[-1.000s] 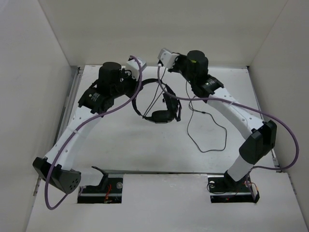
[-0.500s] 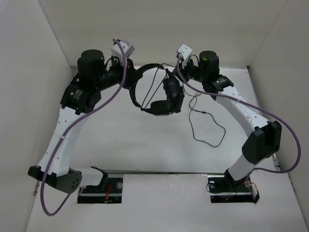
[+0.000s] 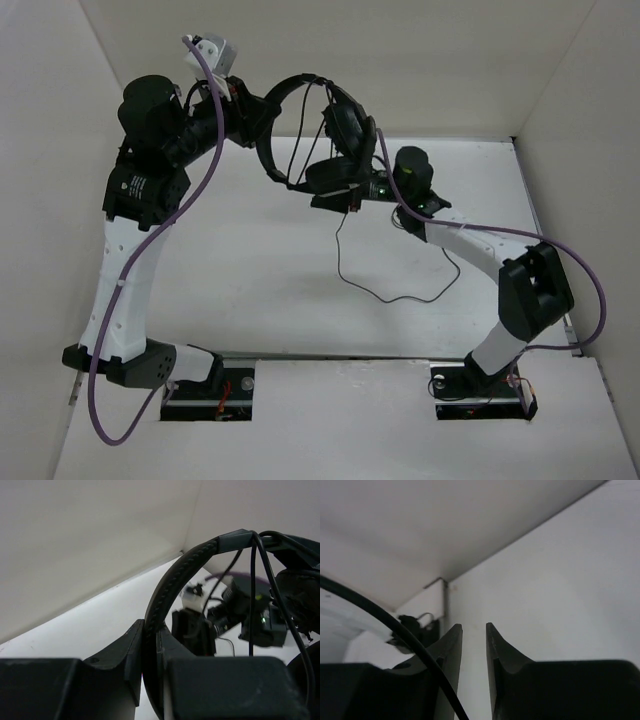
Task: Wrap the headphones
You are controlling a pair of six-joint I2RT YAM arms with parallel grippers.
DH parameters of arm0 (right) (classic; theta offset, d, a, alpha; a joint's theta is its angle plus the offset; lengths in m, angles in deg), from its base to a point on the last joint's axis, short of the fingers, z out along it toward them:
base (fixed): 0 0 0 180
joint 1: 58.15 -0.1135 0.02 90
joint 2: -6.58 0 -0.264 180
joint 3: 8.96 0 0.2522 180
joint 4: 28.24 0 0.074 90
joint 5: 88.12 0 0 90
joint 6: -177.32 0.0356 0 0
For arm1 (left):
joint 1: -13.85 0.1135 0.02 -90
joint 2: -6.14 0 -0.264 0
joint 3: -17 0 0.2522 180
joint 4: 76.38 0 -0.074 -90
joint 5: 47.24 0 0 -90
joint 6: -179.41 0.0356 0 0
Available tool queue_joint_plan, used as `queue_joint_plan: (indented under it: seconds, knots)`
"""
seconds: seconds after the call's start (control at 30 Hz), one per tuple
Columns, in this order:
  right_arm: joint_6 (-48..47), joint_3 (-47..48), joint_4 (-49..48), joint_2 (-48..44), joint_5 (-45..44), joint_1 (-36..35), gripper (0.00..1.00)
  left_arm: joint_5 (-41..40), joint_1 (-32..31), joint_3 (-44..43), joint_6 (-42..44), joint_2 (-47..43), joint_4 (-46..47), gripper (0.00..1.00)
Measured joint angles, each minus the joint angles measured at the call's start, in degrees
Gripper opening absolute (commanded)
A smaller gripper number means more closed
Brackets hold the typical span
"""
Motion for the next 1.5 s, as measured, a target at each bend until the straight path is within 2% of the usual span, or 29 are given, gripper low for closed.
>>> queue_joint_plan:
  seconds: [0.1,0.23,0.4,0.63,0.83,1.03,1.17,1.33,1.5]
  knots:
    - [10.67,-4.04,-9.03,0.09,2.16,-4.17,0.35,-2.93,0.83,-0.28,-0.48,1.01,1.84,0.0]
    - [19.1,-4.61,-16.2,0.85,4.09,-9.9,0.35,-9.64,1.88,-0.33,-0.57,2.51,4.7,0.0]
    - [23.1,-4.61,-20.52,1.57,5.66,-13.99,0.35,-20.48,2.91,-0.33,0.48,3.67,8.13,0.0]
    - [23.26,-4.48,-20.68,2.84,5.99,-14.29,0.33,-33.55,3.3,0.2,1.79,3.82,13.07,0.0]
    - [21.4,-3.69,-17.75,4.2,5.81,-15.06,0.28,-37.57,3.65,0.2,-2.23,4.2,13.77,0.0]
    - [19.21,-1.86,-14.84,5.05,5.57,-15.8,0.12,-39.06,3.98,2.05,-7.82,4.37,13.86,0.0]
    - [16.68,0.66,-11.13,5.31,5.64,-17.31,0.07,-42.64,3.76,4.9,-7.76,4.42,14.34,0.0]
    - [9.73,6.69,-0.39,5.38,5.33,-20.28,0.05,-48.41,2.95,9.29,-5.2,4.94,17.25,0.0]
    - [-2.4,14.03,14.82,5.35,2.86,-23.17,0.05,-52.89,1.9,14.12,0.26,5.81,21.99,0.0]
